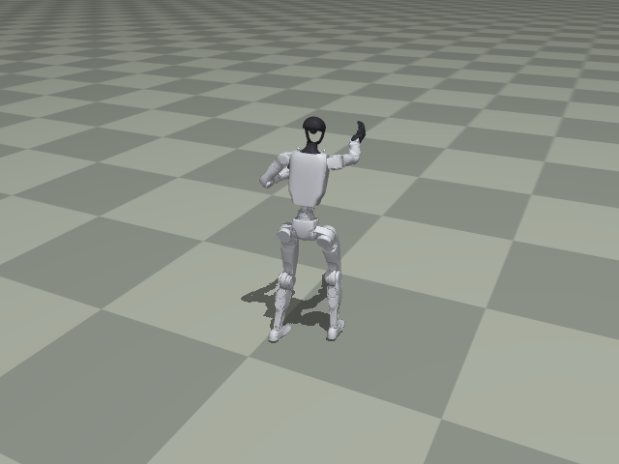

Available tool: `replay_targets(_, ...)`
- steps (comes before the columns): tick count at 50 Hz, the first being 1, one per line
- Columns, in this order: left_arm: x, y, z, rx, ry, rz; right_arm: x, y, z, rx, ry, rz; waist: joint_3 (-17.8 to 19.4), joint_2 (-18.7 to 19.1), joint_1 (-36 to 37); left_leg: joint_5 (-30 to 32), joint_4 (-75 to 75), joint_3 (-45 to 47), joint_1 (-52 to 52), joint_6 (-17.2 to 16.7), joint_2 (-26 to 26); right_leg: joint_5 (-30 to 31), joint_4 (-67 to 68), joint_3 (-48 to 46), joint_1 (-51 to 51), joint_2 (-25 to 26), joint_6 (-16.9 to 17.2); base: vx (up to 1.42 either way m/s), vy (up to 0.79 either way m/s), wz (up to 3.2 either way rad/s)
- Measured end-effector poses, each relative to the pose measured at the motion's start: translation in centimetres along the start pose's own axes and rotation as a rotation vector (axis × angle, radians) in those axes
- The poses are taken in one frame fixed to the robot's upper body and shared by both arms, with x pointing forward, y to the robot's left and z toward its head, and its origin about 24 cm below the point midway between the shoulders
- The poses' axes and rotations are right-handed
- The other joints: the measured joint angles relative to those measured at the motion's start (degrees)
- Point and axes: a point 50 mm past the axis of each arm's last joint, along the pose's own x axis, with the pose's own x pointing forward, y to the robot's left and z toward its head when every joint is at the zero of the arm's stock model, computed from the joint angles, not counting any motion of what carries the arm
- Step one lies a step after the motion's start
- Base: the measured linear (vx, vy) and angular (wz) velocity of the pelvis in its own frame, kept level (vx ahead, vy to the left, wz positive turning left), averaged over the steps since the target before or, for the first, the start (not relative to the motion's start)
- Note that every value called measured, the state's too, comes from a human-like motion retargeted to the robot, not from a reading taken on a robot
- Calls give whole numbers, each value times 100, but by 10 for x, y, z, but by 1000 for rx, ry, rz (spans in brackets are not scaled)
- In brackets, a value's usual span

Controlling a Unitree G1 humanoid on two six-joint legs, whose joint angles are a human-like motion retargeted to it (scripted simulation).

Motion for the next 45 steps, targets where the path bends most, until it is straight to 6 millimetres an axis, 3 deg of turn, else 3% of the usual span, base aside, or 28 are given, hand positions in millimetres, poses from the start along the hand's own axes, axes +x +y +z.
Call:
replay_targets(3, 2, -11, 11, -108, -56, -32, -5, 14, -8, -59, 20, 64, -102, -14, -244, 317, 220, -204, 242, 0, -167, 426, -1883, 51, 597, -159, 325, 80, -13, 39)
replay_targets(6, -10, -13, 4, -161, -2, -19, -4, 10, -6, -100, 26, 75, -49, -84, -76, 338, 1698, -90, -105, 204, -351, 677, -2031, 267, 918, -205, 230, 77, -18, 2)
replay_targets(9, -39, -1, -21, -169, 162, 87, 1, 4, 8, -47, -4, 44, 162, -27, 276, -85, 3389, 439, -698, 517, -83, -86, -909, 320, 884, -55, -26, 74, -15, -40)
replay_targets(12, -89, 16, -50, -171, 391, 251, 3, 5, 16, 56, -23, 13, 319, -63, 606, -591, 4045, 948, -1138, 868, 259, -782, -44, 375, 929, 9, 26, 76, -9, -42)
replay_targets(15, -143, 33, -62, -149, 579, 369, 1, -2, 5, 103, -8, -8, 256, -211, 1042, -607, 3315, 1065, -1374, 832, 238, -836, -195, 434, 1285, -37, 258, 78, -3, -39)
replay_targets(17, -165, 43, -56, -105, 646, 385, -2, -14, -9, 91, 10, -19, 167, -364, 1394, -342, 2225, 1072, -1352, 685, 182, -594, -653, 458, 1639, -111, 408, 79, 2, -35)
replay_targets(22, -182, 60, -37, -17, 685, 338, -7, -30, -28, 51, 27, 20, 67, -509, 1883, 252, -494, 525, -863, 251, 116, 70, -961, 692, 2270, -51, 519, 78, 11, -21)
replay_targets(25, -176, 66, -39, 58, 683, 296, -8, -20, -29, 53, 30, 90, 125, -459, 1746, 388, -596, -29, -636, 320, 61, 67, 645, 1087, 1888, 313, 425, 71, 14, 9)
replay_targets(27, -153, 73, -45, 163, 638, 261, -6, -13, -22, 68, 23, 114, 289, -568, 1518, -6, 54, -96, -667, 575, -66, -314, 1954, 1374, 1395, 574, 565, 67, 7, 39)
replay_targets(30, -101, 77, -45, 321, 484, 198, -6, -1, -13, 96, 13, 135, 492, -644, 1127, -732, 893, -122, -605, 707, -114, -912, 2894, 1368, 796, 697, 593, 68, 2, 37)
replay_targets(34, -31, 49, -25, 348, 177, 100, -11, 20, -17, 107, 27, 187, 352, -462, 573, -734, 575, -195, -138, 357, 71, -790, 1552, 763, 339, 292, 224, 69, -1, 28)
replay_targets(37, 2, 23, -2, 246, -22, 36, -16, 38, -20, 108, 43, 230, 170, -243, 123, -347, 53, -311, 268, 70, 180, -60, -645, 648, 497, 166, 357, 74, -7, 45)
replay_targets(40, 10, 6, 13, 126, -106, -15, -21, 50, -25, 87, 67, 259, 71, -173, -119, -23, 221, -495, 479, 13, 46, 775, -2138, 895, 796, 47, 566, 79, -15, 25)
replay_targets(41, 6, 5, 11, 94, -90, -15, -21, 50, -26, 78, 72, 257, 64, -164, -97, 65, 575, -523, 427, 46, -26, 806, -2175, 952, 876, 37, 495, 80, -18, -3)
replay_targets(45, -28, 14, -19, 6, 116, 89, -15, 42, -18, 63, 50, 193, 204, -69, 172, 37, 2584, -374, -143, 232, -192, 11, -1277, 1019, 1055, 159, 43, 80, -15, -23)
